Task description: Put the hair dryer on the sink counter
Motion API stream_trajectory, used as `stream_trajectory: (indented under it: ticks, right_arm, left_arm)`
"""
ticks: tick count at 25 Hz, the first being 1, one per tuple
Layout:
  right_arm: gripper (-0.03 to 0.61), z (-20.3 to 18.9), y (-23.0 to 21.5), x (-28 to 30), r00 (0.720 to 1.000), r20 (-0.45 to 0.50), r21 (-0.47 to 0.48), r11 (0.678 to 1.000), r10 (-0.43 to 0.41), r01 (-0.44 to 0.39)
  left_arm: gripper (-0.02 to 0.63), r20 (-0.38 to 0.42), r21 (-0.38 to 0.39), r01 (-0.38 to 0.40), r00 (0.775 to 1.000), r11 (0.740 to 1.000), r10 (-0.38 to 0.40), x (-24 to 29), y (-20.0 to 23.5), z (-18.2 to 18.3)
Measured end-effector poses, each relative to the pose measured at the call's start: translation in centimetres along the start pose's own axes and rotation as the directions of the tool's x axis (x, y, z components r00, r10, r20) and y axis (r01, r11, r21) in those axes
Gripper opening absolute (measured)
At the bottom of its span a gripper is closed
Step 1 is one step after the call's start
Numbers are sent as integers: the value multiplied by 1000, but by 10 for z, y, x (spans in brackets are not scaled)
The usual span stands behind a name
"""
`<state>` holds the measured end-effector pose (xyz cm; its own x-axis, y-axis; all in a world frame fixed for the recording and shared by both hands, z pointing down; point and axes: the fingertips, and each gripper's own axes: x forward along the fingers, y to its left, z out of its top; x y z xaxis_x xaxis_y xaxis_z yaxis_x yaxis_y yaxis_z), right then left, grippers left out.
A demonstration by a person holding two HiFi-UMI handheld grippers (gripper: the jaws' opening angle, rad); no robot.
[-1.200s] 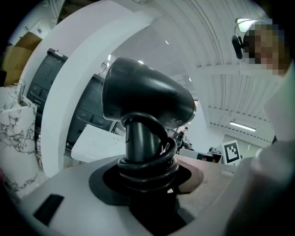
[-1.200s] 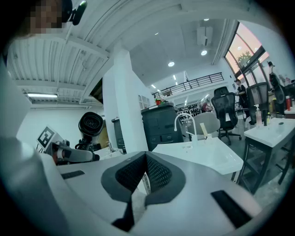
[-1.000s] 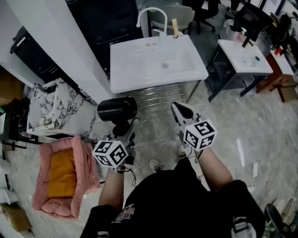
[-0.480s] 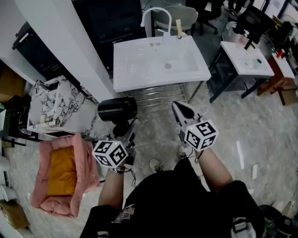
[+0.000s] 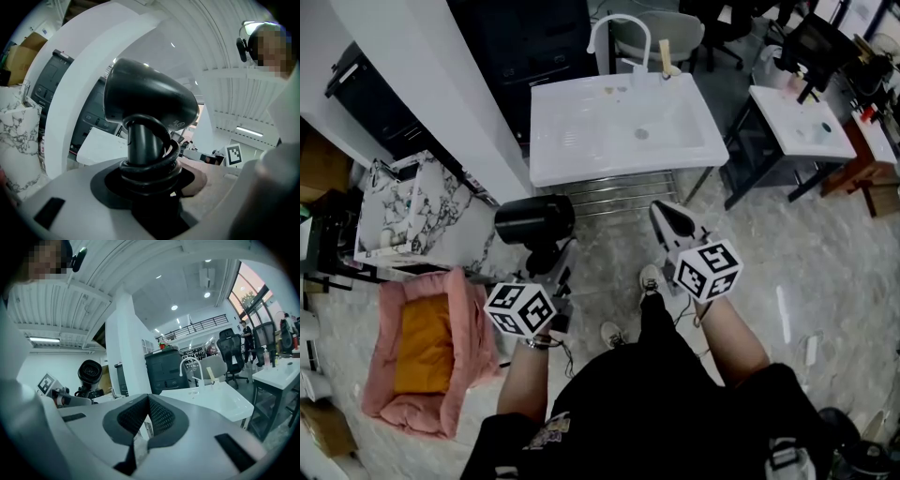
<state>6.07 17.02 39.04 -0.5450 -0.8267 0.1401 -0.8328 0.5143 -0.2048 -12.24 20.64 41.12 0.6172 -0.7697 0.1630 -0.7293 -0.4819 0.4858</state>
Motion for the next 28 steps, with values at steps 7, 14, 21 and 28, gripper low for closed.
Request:
stream_trajectory:
  ticks: [7,14,21,28]
  right_arm:
    - [0,12,-36,37,1000,5,12,1000,24,-24]
    - [0,30,-79,91,997,3,20,997,75,-75]
    - [0,53,-130,146,991,2,21,991,132,-132]
    - [0,74,-180,190,982,2,27,982,187,-187]
  left_arm:
    - [216,-8,5,-38,999,999,38,36,14,12]
    - [216,16,3,-80,997,997,80,88,36,35]
    - [216,43,-4,-128,991,992,128,151,53,59]
    - [216,72,0,-170,983,985,169,213,61,82]
